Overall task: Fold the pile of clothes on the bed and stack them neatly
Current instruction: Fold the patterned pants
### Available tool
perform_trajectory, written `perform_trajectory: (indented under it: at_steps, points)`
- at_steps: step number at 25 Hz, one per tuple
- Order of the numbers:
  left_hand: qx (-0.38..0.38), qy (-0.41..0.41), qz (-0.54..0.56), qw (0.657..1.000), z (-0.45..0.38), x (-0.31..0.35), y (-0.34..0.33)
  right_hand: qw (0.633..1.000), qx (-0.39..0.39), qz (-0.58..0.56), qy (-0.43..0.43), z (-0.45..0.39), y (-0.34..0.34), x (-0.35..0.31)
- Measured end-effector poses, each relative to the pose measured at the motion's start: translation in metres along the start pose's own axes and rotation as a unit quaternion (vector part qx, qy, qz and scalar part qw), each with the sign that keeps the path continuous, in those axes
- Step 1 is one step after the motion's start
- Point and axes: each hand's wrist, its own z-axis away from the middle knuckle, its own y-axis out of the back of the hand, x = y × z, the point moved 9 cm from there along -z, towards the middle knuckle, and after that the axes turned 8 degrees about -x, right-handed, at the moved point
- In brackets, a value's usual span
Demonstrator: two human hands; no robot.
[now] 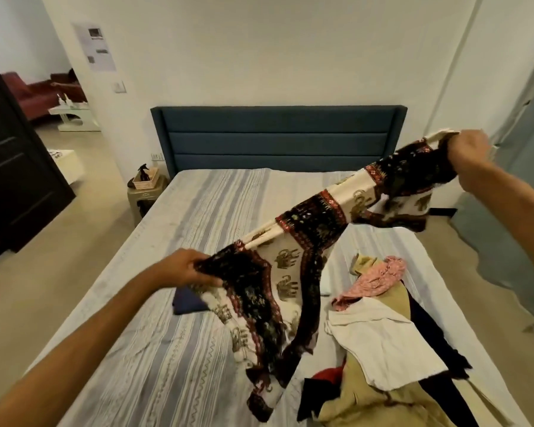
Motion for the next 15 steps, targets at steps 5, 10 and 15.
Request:
perform_trajectory:
  at_steps: [5,10,15]
  points:
    - [0.058,-0.041,-0.100,0.992,-0.012,0.071,0.061,0.805,-0.389,0.448,-0.016,0.046,-0.103,0.050]
    - [0.054,-0.146,-0.079,0.985,-0.046,0.191,0.053,0.797,-0.529,0.142,0.253,0.204,-0.226,-0.082]
    - [0.075,-0.175,0.157,0.969,-0.030,0.186,0.076,0.819,-0.523,-0.033,0.232,0.211,-0.239,-0.094]
